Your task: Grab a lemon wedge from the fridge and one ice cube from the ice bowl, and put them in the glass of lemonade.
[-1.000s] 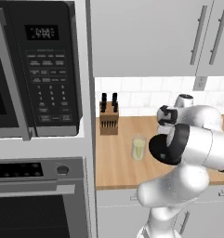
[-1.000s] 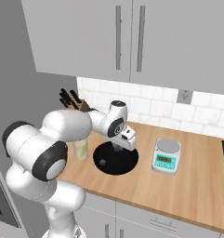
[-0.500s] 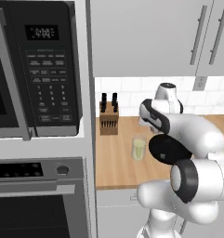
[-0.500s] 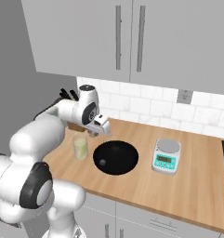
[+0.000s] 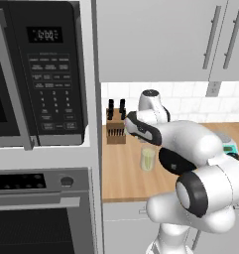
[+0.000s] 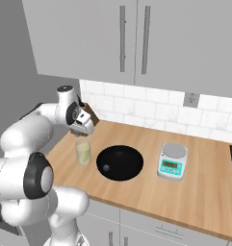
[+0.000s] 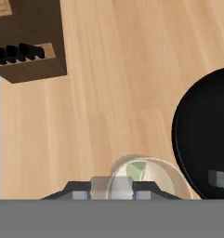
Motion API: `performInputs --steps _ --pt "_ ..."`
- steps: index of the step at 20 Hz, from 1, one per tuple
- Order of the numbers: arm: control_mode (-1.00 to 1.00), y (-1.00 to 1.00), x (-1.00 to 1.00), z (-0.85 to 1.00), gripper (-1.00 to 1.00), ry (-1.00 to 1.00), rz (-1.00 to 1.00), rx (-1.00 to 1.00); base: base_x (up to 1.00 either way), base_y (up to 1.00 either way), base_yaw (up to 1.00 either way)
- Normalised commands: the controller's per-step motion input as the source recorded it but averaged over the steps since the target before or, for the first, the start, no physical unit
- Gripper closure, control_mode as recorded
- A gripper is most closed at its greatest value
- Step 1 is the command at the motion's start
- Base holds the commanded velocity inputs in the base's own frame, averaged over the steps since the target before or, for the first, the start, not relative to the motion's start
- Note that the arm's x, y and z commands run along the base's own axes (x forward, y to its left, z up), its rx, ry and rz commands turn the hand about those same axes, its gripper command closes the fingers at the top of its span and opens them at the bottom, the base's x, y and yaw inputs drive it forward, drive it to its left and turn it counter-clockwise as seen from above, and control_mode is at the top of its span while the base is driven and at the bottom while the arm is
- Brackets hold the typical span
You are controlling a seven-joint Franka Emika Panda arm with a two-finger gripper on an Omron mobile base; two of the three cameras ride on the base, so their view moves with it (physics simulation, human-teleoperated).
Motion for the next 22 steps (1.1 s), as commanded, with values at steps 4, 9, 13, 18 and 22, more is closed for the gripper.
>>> performInputs --steps 4,9,13,18,22 --pt "-1.00 -0.01 0.11 -0.24 1.00 0.00 0.00 0.00 0.00 0.00 0.00" --pt "-1.00 -0.16 0.04 -0.22 1.00 0.00 0.00 0.00 0.00 0.00 0.00" --pt "-1.00 -0.03 0.15 -0.19 1.00 0.00 0.00 0.00 0.00 0.00 0.00" --pt "-1.00 -0.09 0.01 -0.19 1.00 0.00 0.00 0.00 0.00 0.00 0.00" --pt "-1.00 -0.06 -0.27 0.00 1.00 -0.03 0.00 0.00 0.00 0.00 0.00"
